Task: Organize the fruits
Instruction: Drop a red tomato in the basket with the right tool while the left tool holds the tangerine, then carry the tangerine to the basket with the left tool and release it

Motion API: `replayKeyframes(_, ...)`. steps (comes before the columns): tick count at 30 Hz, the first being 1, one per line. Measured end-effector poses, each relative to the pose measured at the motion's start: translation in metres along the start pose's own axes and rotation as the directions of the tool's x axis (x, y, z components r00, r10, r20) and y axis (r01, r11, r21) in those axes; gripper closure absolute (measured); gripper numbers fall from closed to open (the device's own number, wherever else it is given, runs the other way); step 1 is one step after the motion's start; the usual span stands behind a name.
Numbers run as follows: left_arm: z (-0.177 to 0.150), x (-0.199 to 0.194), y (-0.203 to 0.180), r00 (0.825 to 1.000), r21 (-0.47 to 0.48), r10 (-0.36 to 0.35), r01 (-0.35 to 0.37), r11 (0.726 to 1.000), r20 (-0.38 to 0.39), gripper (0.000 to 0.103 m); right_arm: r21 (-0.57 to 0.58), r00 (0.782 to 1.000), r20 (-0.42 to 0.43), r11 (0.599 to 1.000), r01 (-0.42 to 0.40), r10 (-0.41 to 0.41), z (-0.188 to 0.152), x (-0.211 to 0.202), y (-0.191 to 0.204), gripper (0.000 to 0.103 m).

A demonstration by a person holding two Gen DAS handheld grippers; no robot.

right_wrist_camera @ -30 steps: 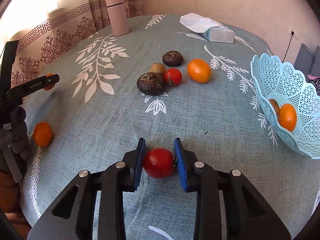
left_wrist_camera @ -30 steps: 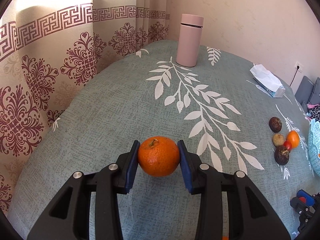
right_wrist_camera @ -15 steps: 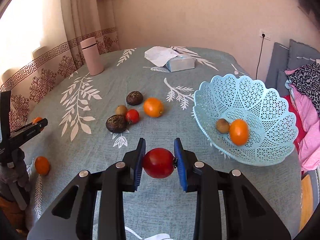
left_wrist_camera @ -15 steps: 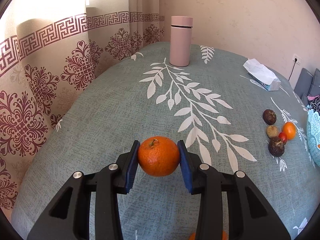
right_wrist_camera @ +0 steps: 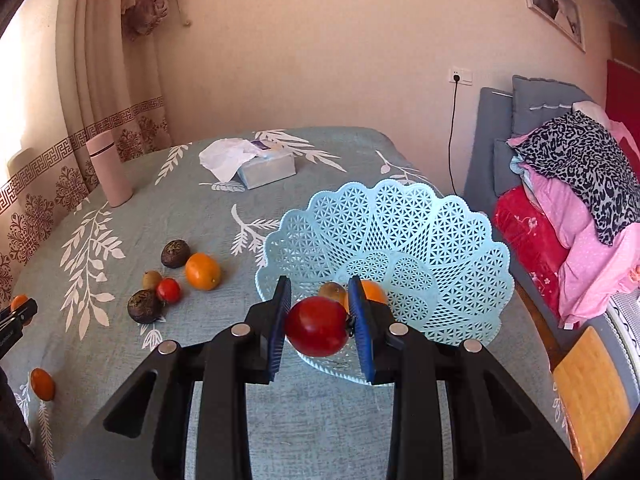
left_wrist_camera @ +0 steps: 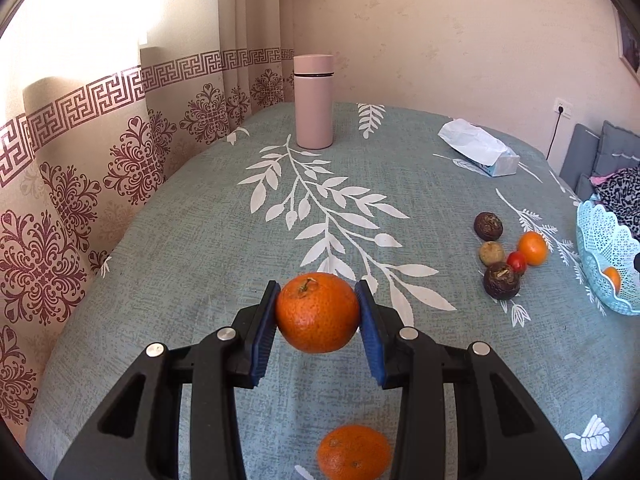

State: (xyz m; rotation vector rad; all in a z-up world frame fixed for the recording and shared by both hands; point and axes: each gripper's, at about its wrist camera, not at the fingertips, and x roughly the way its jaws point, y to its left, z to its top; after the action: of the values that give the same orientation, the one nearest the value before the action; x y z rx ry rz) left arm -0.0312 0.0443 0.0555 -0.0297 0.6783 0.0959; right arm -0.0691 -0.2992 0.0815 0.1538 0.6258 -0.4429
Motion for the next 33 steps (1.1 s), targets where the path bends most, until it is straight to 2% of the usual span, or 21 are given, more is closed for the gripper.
replayKeyframes(5,-0.001,-0.005,-0.007,1.000,0.005,-0.013,0.013,1.000,0.000,0.064,-0.019,0.997,0.015,0.997,0.072,-0.072,-0.002,0.009,-0.007,0.073)
replayKeyframes(14,0.002,-0.011,-0.025,0.999,0.029,-0.035,0.036,0.999,-0.010,0.064,-0.027,0.990,0.032,0.990,0.137,-0.136,-0.005,0.021,-0.017,0.071)
replayKeyframes(15,0.003,-0.011,-0.028,0.999,0.034,-0.039,0.040,0.999,-0.011,0.064,-0.020,0.990,0.032,0.991,0.136,-0.135,-0.005,0.022,-0.019,0.068)
replayKeyframes(16,0.004,-0.012,-0.032,0.999,0.040,-0.043,0.044,0.998,-0.011,0.064,-0.011,0.990,0.035,0.990,0.138,-0.137,-0.005,0.022,-0.021,0.058)
replayKeyframes(18,0.006,-0.013,-0.040,0.999,0.054,-0.053,0.053,0.997,-0.010,0.064,0.003,0.989,0.051,0.990,0.142,-0.142,-0.005,0.020,-0.025,0.048)
replayKeyframes(26,0.019,-0.014,-0.092,0.992,0.134,-0.125,0.127,0.983,-0.023,0.064,0.019,0.990,0.058,0.991,0.129,-0.130,-0.006,0.018,-0.036,0.047)
replayKeyframes(30,0.028,-0.015,-0.128,0.981,0.188,-0.191,0.194,0.963,-0.033,0.064,0.036,0.990,0.060,0.992,0.123,-0.125,-0.006,0.018,-0.042,0.047)
replayKeyframes(33,0.033,-0.013,-0.159,0.970,0.232,-0.240,0.242,0.942,-0.035,0.064,0.055,0.990,0.065,0.991,0.125,-0.129,-0.005,0.016,-0.049,0.042)
